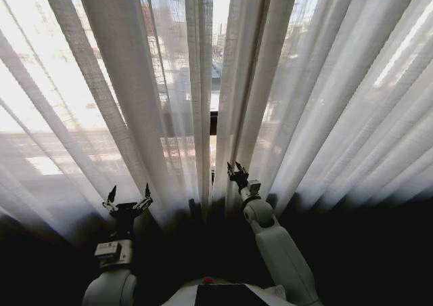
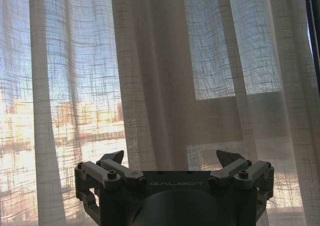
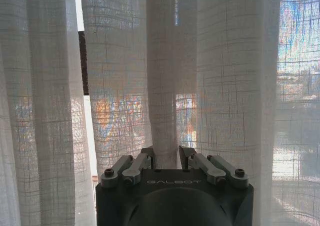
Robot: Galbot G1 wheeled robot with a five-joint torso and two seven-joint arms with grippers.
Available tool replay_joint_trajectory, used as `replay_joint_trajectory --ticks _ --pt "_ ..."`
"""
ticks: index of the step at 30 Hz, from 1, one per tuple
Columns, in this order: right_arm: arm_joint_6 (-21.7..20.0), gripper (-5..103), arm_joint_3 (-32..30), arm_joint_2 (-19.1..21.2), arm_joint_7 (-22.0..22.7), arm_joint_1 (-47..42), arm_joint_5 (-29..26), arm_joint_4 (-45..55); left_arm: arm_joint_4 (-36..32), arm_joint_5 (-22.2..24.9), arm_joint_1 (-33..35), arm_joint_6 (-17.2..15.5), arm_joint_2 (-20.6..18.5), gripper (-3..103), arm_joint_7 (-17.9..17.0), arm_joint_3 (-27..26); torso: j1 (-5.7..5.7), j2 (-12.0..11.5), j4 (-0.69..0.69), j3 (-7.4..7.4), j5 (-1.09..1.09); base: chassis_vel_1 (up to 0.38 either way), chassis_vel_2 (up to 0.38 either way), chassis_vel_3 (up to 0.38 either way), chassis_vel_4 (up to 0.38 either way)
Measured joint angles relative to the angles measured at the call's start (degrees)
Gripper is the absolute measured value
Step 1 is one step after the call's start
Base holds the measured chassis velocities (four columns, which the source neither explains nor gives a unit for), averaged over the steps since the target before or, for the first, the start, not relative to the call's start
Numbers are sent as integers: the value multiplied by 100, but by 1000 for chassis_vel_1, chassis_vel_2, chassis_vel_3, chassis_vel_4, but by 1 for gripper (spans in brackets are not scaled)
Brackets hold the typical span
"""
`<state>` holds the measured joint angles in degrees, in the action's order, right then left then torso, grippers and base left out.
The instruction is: Open the curtains by pulling them apart, changing their state from closed to fully open.
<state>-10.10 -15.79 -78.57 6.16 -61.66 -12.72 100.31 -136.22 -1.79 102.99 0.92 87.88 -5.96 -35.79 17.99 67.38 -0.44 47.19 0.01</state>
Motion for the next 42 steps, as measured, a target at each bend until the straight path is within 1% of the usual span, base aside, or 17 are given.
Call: replay_joint_trajectory --ticks 1,3,6,7,8,9,15,23,27,29,32,42 --pt "5 22 -1 3 0 0 1 6 0 -2 0 -1 0 100 0 0 -1 0 0 0 0 0 0 0 0" --pt "8 22 -1 8 0 -1 1 12 1 -4 -1 -1 -1 100 0 1 -1 0 0 0 0 0 0 0 0" --pt "12 7 -1 23 0 1 2 27 2 -10 -8 -3 0 100 0 3 0 0 0 0 0 0 0 0 0" --pt "12 7 -1 23 0 1 2 27 2 -10 -8 -3 0 100 0 3 0 0 0 0 0 0 0 0 0" --pt "13 3 -1 27 0 5 2 28 3 -12 -9 -4 0 100 0 4 0 0 0 0 0 0 0 0 0" --pt "16 1 -1 31 0 8 2 32 5 -12 -9 -4 0 100 0 4 0 0 0 0 0 0 0 0 0" --pt "22 0 2 45 0 -32 3 129 20 -16 -7 -4 3 100 1 21 0 0 1 0 0 0 0 0 0" --pt "13 0 4 226 60 -275 16 732 14 -18 -13 -4 -1 100 4 17 -1 0 0 0 0 0 0 0 0" --pt "-138 0 -31 356 138 -483 38 1144 7 -17 -12 3 2 100 4 25 0 0 0 0 0 0 0 0 0" --pt "-163 0 -48 373 127 -544 48 1202 7 -17 -9 8 3 100 5 25 0 0 0 0 0 0 0 0 0" --pt "-201 0 -151 426 -65 -764 132 1339 7 -12 -4 38 0 100 5 3 -1 1 0 0 0 0 0 0 0" --pt "-196 0 -365 448 -120 -912 165 1401 -27 0 -31 45 -12 100 5 -7 0 1 1 0 0 -20 -25 28 24"
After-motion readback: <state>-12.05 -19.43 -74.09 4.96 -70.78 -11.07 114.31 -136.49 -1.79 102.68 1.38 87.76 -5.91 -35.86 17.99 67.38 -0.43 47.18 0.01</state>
